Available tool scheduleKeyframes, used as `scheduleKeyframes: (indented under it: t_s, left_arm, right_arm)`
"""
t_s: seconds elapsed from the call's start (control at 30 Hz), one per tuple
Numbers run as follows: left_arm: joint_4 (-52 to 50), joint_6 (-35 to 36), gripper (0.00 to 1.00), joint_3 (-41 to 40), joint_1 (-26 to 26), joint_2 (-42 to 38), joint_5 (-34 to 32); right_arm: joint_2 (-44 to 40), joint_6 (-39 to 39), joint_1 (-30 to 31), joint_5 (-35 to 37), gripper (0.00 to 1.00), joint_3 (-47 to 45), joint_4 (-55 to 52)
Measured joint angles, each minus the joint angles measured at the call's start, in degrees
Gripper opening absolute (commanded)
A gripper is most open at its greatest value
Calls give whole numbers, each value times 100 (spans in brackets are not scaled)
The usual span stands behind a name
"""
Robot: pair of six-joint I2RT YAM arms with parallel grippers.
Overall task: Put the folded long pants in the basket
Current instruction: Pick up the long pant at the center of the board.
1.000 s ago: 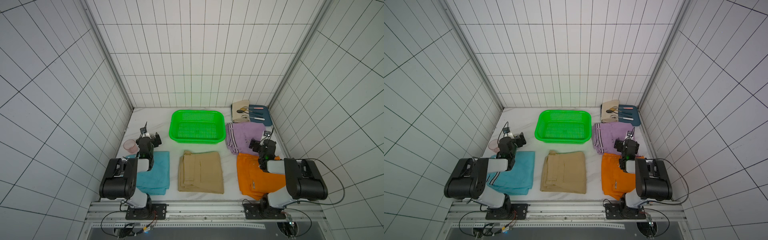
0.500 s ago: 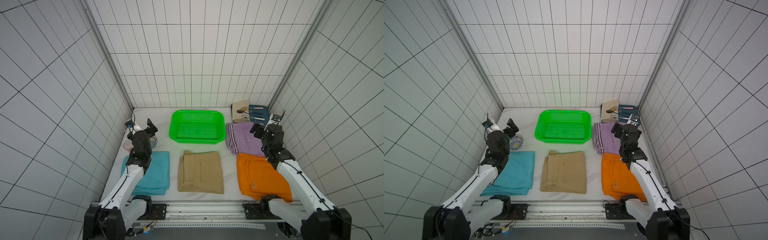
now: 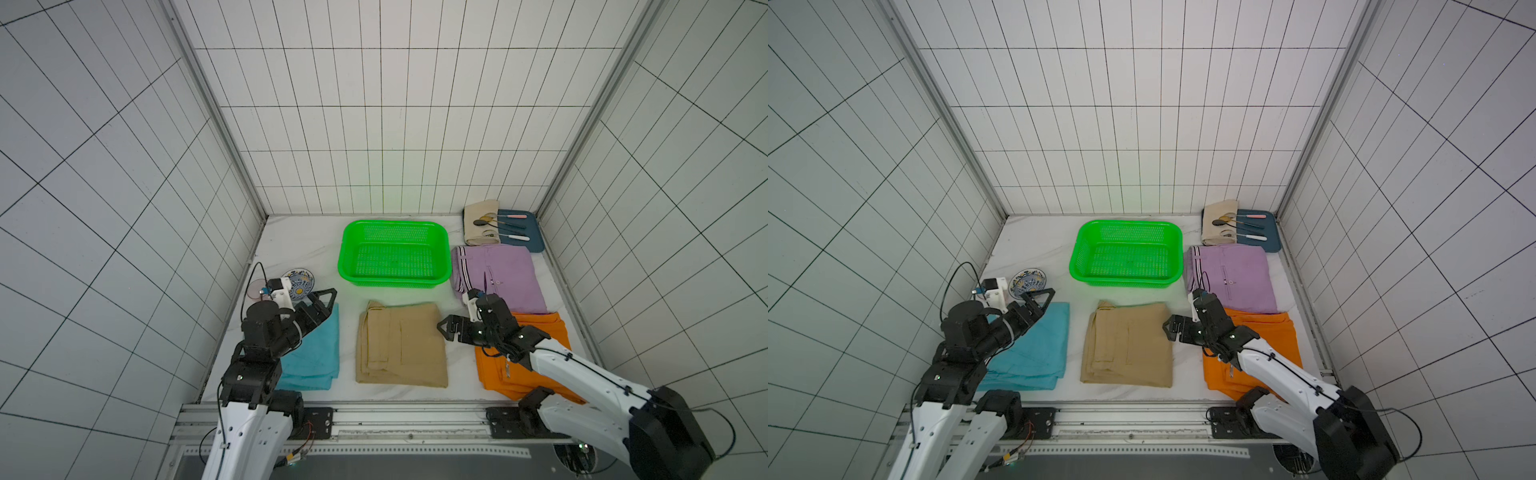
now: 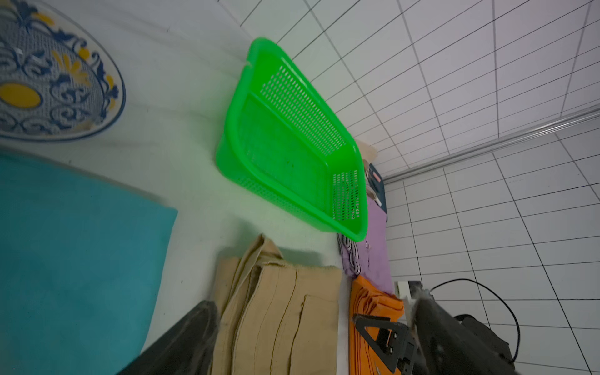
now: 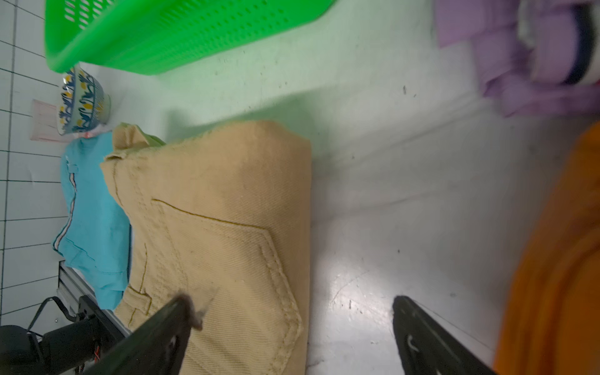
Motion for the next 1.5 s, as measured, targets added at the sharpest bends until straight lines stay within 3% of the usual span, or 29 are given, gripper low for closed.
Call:
scheduleKeyframes:
  t_s: [0.1,0.13,0.17,0.23,0.3,0.4,0.57,0.77,0.9,1.0,1.1,1.13,1.2,1.23,1.37,1.5]
  left_arm:
    - [-256,-186,98,-433,-15,-236,236]
    - [-306,-245,98,-533,-24,-236,297]
    - [-334,-289,98,-595,-26,-219,341]
    - [-380,-348,98,-658,-31,-111,463]
    - [-319,-323,98,-658,-37,39,612]
    - [173,-184,97,-815,-37,385,1108]
    - [1781,-603,97,-2048,-295,1075,1611]
    - [2371,-619,97,-2033,-1276,2061,994]
    - [2876,-557,97,-1714,-1967,3156,374]
    - [3613,-562,97,-1478,-2168,4079,254]
    - [4553,-566,89,-1185,-2286,5086,293]
    - [4931,-597,78,-1121,-2308,5390,341]
    - [5545,-671,19,-1086,-2328,5895,393]
    - [5851,-715,0,-1106,-2321,6144,426]
    - [6732,-844,0,-1121,-2308,6863,640]
    - [7117,-964,0,-1165,-2308,7023,680]
  right_arm:
    - [772,46,105,7,93,17,538]
    - [970,66,118,-42,85,61,835]
    - [1167,85,138,-81,70,79,1093]
    - [1569,107,216,-175,25,162,1519]
    - [1860,129,289,-275,1,195,1766]
    - [1939,184,332,-354,0,195,1985]
    - [1692,238,345,-181,0,127,1871]
    - [1082,227,367,236,0,42,1252]
    - [960,210,367,378,0,42,1029]
    - [1038,201,367,382,0,44,1012]
    - [1150,190,367,380,0,48,1049]
    - [1169,190,367,380,0,52,1060]
    - [1189,190,367,382,0,52,1069]
    - [1196,190,365,385,0,55,1075]
    - [1196,181,363,483,0,57,1071]
    - [1182,162,354,599,0,68,1040]
